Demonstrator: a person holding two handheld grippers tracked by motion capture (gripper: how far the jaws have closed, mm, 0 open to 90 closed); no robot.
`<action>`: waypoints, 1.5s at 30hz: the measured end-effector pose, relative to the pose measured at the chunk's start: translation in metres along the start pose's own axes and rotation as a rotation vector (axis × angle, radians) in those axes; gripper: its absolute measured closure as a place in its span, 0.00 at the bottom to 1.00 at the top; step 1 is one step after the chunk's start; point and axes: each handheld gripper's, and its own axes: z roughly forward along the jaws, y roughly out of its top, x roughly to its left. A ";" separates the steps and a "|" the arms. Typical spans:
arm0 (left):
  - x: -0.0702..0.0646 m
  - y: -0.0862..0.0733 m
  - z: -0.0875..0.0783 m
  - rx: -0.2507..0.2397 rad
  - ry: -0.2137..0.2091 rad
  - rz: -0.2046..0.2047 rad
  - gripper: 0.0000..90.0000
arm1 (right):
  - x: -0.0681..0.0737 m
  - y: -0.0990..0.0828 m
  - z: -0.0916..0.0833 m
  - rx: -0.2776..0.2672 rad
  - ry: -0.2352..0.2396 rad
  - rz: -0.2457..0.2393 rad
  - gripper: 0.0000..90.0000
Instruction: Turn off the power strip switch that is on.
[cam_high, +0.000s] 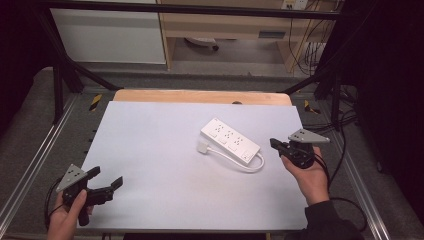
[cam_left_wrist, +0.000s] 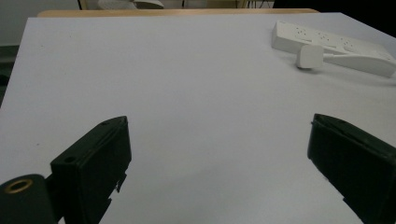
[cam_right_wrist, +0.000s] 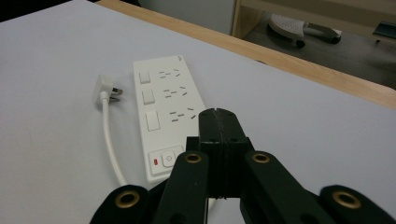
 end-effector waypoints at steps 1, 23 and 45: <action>0.000 0.000 0.000 0.001 0.000 0.001 0.07 | 0.000 0.001 0.001 0.000 0.001 -0.002 1.00; -0.001 -0.001 0.001 0.007 -0.009 0.004 0.07 | 0.002 0.020 0.012 -0.015 0.012 -0.020 1.00; -0.002 -0.001 0.002 0.016 -0.018 0.014 0.07 | 0.009 0.042 0.034 -0.016 0.038 -0.043 1.00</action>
